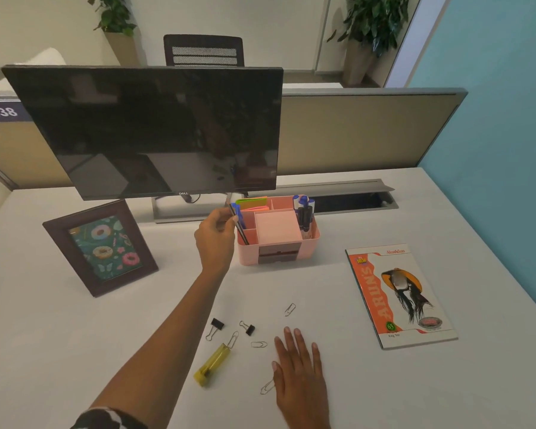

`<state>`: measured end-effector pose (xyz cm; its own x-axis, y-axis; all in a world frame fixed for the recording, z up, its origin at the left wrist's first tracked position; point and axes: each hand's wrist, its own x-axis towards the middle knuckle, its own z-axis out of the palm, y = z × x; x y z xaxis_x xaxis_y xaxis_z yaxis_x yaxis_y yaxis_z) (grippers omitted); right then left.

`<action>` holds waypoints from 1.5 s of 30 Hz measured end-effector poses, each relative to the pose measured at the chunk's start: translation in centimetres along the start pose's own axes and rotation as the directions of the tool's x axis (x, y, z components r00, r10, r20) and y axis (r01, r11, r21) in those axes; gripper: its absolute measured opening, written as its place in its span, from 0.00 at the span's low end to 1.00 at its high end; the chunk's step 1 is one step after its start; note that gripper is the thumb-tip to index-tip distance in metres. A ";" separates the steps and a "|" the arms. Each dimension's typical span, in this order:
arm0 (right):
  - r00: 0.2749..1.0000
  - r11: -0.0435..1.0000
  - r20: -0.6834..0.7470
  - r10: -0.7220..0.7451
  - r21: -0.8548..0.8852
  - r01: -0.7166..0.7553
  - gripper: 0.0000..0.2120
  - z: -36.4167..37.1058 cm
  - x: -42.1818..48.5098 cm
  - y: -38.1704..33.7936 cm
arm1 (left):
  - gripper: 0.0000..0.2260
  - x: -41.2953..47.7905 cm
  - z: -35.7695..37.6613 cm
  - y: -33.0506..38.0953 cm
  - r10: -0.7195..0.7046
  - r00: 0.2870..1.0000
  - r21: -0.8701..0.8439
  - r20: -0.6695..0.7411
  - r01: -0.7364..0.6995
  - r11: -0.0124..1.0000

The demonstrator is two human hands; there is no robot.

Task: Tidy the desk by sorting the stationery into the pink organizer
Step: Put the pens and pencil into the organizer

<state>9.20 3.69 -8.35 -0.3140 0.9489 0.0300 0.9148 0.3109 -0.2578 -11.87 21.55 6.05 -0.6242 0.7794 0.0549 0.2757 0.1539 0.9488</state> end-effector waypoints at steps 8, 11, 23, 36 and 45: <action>0.998 1.000 0.056 0.018 0.001 -0.018 0.24 -0.3 0.0 -0.1 | 0.13 -0.6 1.2 -1.0 -0.073 0.997 0.081 0.027 0.070 0.994; 0.997 1.000 0.073 0.024 0.002 -0.024 0.24 -0.4 0.1 -0.1 | 0.13 -0.6 1.4 -1.2 -0.111 0.993 0.084 0.025 0.109 0.991; 0.996 0.999 0.081 0.020 0.028 -0.022 0.24 -0.6 0.2 -0.1 | 0.11 -2.1 -2.0 -3.6 -0.123 0.992 0.063 -0.025 0.125 0.990; 0.986 0.980 -0.022 0.167 0.113 -0.164 0.23 -1.0 1.4 -2.2 | 0.05 -15.0 -8.8 -10.4 -0.123 0.966 0.443 0.227 0.010 0.896; 0.986 0.976 -0.030 0.166 0.148 -0.160 0.12 -1.9 1.5 -3.4 | 0.13 -17.7 -9.6 -11.5 -0.153 0.950 0.567 0.274 -0.030 0.823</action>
<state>6.14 4.13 -5.62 -0.1503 0.9885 0.0158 0.9055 0.1441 -0.3992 -10.95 0.17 -2.84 -0.4349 0.8826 -0.1786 0.6601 0.4473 0.6035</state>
